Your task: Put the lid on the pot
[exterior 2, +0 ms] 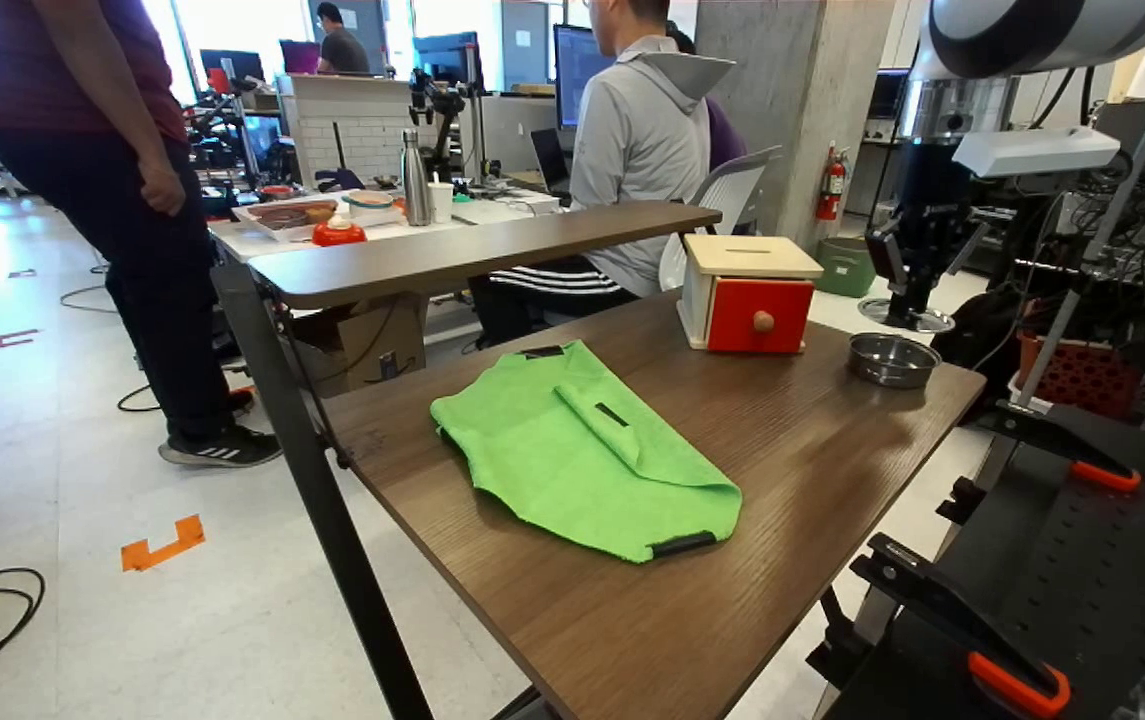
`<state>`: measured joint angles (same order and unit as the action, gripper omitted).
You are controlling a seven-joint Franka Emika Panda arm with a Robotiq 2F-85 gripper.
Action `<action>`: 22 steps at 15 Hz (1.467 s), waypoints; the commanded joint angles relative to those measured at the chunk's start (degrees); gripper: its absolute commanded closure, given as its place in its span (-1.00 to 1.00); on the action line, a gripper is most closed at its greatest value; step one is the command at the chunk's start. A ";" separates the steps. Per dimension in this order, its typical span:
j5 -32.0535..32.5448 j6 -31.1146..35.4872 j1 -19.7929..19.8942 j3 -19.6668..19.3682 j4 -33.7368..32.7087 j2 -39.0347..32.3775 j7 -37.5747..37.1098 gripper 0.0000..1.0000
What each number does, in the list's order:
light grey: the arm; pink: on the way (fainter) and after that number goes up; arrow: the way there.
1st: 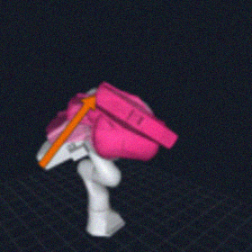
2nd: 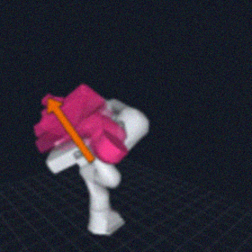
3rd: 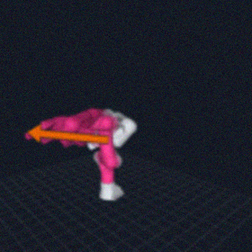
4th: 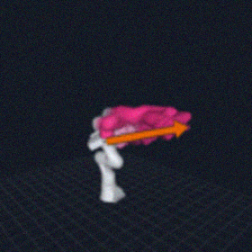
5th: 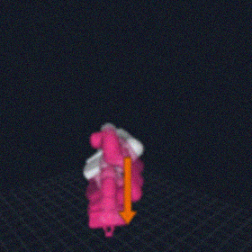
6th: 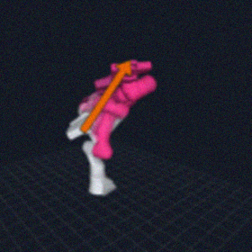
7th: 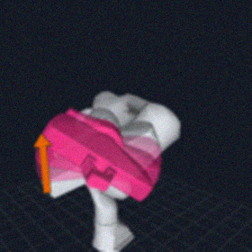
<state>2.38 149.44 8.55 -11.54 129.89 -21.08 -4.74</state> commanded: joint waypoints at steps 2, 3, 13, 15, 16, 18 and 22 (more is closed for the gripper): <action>1.51 -1.21 -0.60 -1.18 -3.47 -4.23 -1.87 0.90; 1.49 -1.21 -0.58 -1.27 -3.88 -4.91 -1.86 0.90; 1.69 -1.70 -1.29 -1.92 -6.87 -9.08 -3.13 0.90; 1.85 -1.73 -1.47 -2.00 -6.92 -9.40 -3.23 0.90; 1.83 -1.71 -1.48 -1.95 -6.93 -9.50 -3.18 0.90; 1.78 -1.51 -1.47 -1.82 -6.74 -9.27 -2.96 0.90; 1.28 -1.16 -1.19 -1.47 -6.32 -8.90 -2.70 0.09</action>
<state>2.83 149.42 8.01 -12.60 124.32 -29.67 -6.58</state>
